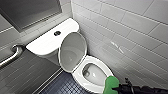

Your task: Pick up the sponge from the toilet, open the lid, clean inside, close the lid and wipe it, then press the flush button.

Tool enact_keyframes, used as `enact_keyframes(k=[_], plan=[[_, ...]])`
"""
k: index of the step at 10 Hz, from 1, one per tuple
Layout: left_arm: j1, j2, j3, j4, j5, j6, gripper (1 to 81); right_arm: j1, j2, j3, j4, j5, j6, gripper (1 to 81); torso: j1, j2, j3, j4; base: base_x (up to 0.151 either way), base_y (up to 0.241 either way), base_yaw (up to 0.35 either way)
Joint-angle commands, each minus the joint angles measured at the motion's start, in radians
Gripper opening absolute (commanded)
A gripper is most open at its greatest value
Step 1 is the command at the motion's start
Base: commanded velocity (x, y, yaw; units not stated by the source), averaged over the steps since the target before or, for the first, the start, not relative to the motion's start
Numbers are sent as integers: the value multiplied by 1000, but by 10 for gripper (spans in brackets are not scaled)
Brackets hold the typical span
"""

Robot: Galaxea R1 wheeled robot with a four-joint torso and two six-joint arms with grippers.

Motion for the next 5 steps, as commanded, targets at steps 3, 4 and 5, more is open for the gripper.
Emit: enact_keyframes(k=[3,4,5], plan=[[39,-11,24,13,92,3,811,270,246,-131,-4,-92,76,10,0,0,0,0,0,0,0],[39,-11,23,11,92,3,811,272,333,-204,-4,-103,76,10,0,0,0,0,0,0,0],[39,-11,20,13,92,3,811,275,401,-263,-9,-117,75,10,0,0,0,0,0,0,0]])
